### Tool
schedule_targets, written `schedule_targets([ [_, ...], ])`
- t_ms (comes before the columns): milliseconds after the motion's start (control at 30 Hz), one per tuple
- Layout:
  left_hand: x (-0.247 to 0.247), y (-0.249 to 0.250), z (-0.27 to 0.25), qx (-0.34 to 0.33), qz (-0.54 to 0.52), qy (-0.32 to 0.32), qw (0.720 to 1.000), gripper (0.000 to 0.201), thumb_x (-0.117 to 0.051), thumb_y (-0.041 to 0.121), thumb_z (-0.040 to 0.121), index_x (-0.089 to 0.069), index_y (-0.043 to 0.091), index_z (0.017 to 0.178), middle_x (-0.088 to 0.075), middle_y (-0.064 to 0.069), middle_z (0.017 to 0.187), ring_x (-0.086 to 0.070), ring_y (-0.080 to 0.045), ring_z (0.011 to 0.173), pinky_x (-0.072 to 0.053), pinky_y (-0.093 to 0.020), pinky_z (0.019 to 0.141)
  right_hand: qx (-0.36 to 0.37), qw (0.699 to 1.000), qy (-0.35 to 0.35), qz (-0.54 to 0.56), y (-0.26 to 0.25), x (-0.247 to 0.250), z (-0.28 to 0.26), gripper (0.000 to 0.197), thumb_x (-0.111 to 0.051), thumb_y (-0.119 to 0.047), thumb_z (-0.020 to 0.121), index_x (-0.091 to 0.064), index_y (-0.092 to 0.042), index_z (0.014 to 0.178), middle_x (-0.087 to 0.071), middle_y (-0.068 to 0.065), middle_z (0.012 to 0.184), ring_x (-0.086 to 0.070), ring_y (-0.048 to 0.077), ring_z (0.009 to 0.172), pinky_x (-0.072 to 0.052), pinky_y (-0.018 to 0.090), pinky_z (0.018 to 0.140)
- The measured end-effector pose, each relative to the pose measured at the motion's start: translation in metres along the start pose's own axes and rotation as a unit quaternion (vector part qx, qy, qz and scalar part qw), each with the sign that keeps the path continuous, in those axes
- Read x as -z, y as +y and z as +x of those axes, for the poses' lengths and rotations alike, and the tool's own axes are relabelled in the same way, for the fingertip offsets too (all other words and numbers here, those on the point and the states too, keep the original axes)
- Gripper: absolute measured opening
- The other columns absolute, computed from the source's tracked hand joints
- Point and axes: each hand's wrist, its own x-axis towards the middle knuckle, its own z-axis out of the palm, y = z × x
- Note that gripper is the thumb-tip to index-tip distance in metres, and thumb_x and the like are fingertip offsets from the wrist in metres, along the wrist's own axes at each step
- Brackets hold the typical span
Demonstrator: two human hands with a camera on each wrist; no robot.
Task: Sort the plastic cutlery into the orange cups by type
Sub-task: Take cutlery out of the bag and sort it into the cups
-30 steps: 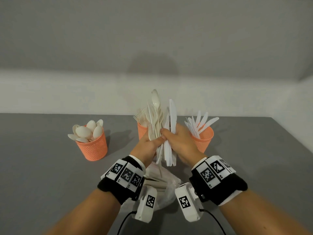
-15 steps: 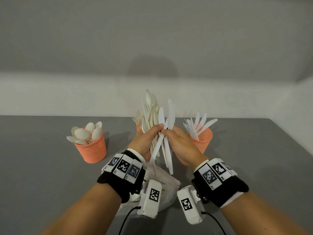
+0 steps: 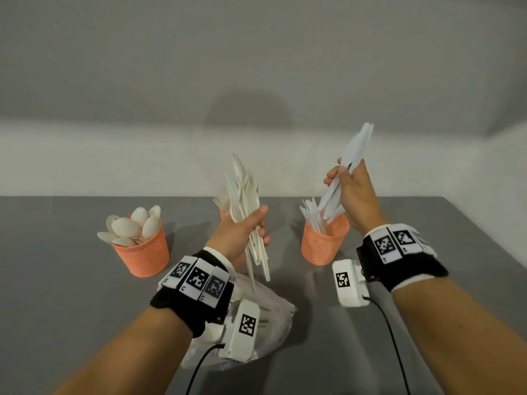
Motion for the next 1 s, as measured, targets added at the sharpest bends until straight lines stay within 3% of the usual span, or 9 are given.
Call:
schedule_targets([
  [100,-0.006,0.000,-0.004,-0.003,0.027,-0.003,1.000,0.014,-0.062,0.013,0.085,-0.048,0.011,0.085,-0.044,0.003,0.057,-0.045,-0.009,0.045,-0.045,-0.022,0.048,-0.017,0.995,-0.010,-0.094,0.030,0.002,0.007,0.013,-0.031,-0.012,0.099,-0.041,-0.009,0.107,-0.054,-0.008,0.085,-0.054,0.012,0.082,-0.044,0.029,0.084],
  [233,-0.010,0.002,-0.009,-0.003,0.081,0.008,0.997,0.003,-0.058,0.010,0.088,-0.056,0.009,0.087,-0.060,-0.004,0.070,-0.057,-0.009,0.049,-0.050,-0.022,0.051,-0.086,0.985,-0.073,-0.132,0.060,0.000,0.002,0.032,-0.038,-0.014,0.097,-0.039,-0.013,0.129,-0.052,0.001,0.110,-0.050,0.017,0.103,-0.036,0.027,0.086],
  [367,-0.009,0.004,-0.012,-0.002,0.078,0.017,0.997,0.011,-0.060,0.008,0.086,-0.059,0.005,0.096,-0.069,-0.007,0.080,-0.066,-0.010,0.058,-0.055,-0.020,0.057,-0.060,0.988,-0.057,-0.131,0.058,0.000,0.005,0.042,-0.038,-0.007,0.096,-0.036,-0.014,0.137,-0.048,0.006,0.122,-0.046,0.014,0.108,-0.039,0.029,0.093],
  [467,-0.009,0.002,-0.012,-0.026,0.100,0.038,0.994,0.021,-0.062,0.005,0.084,-0.057,-0.001,0.104,-0.067,-0.009,0.073,-0.063,-0.012,0.054,-0.054,-0.021,0.053,0.030,0.988,0.013,-0.151,0.038,-0.002,0.007,0.037,-0.041,-0.002,0.093,-0.045,-0.012,0.129,-0.050,0.011,0.118,-0.049,0.011,0.101,-0.045,0.033,0.095],
  [533,-0.012,0.000,-0.012,-0.049,0.143,0.053,0.987,0.020,-0.063,0.003,0.084,-0.055,0.002,0.103,-0.063,-0.007,0.069,-0.058,-0.011,0.048,-0.052,-0.021,0.052,0.122,0.984,0.037,-0.127,0.011,-0.012,0.000,0.029,-0.046,-0.003,0.092,-0.055,-0.011,0.118,-0.053,0.007,0.105,-0.050,0.000,0.087,-0.045,0.019,0.080],
  [600,-0.016,-0.003,-0.011,-0.070,0.204,0.074,0.974,0.019,-0.063,0.003,0.084,-0.054,0.006,0.101,-0.061,-0.003,0.067,-0.055,-0.008,0.043,-0.051,-0.021,0.050,0.201,0.973,0.003,-0.111,-0.020,-0.027,-0.013,0.017,-0.053,-0.005,0.090,-0.064,-0.009,0.103,-0.057,0.004,0.094,-0.052,0.000,0.077,-0.041,0.010,0.068],
  [667,-0.018,-0.006,-0.010,-0.094,0.272,0.102,0.952,0.021,-0.063,0.005,0.084,-0.053,0.011,0.100,-0.059,0.001,0.066,-0.055,-0.009,0.042,-0.050,-0.021,0.048,0.234,0.962,-0.059,-0.131,-0.043,-0.044,-0.028,0.011,-0.060,-0.011,0.087,-0.069,-0.004,0.090,-0.063,0.007,0.084,-0.054,0.007,0.071,-0.041,0.011,0.065],
  [800,-0.019,-0.005,-0.010,-0.137,0.394,0.141,0.898,0.020,-0.061,0.010,0.086,-0.052,0.010,0.104,-0.057,0.001,0.069,-0.058,-0.022,0.053,-0.054,-0.034,0.062,0.157,0.952,-0.092,-0.246,-0.052,-0.068,-0.035,0.026,-0.069,-0.031,0.081,-0.068,-0.006,0.088,-0.050,-0.007,0.062,-0.050,0.014,0.065,-0.045,0.026,0.067],
  [1000,-0.015,-0.004,-0.014,-0.166,0.448,0.163,0.863,0.024,-0.060,0.015,0.086,-0.051,0.006,0.106,-0.063,-0.010,0.082,-0.062,-0.031,0.077,-0.051,-0.034,0.069,0.101,0.978,-0.065,-0.173,-0.052,-0.073,-0.030,0.022,-0.058,-0.009,0.081,-0.052,-0.003,0.061,-0.043,0.001,0.052,-0.038,0.015,0.051,-0.037,0.027,0.054],
])
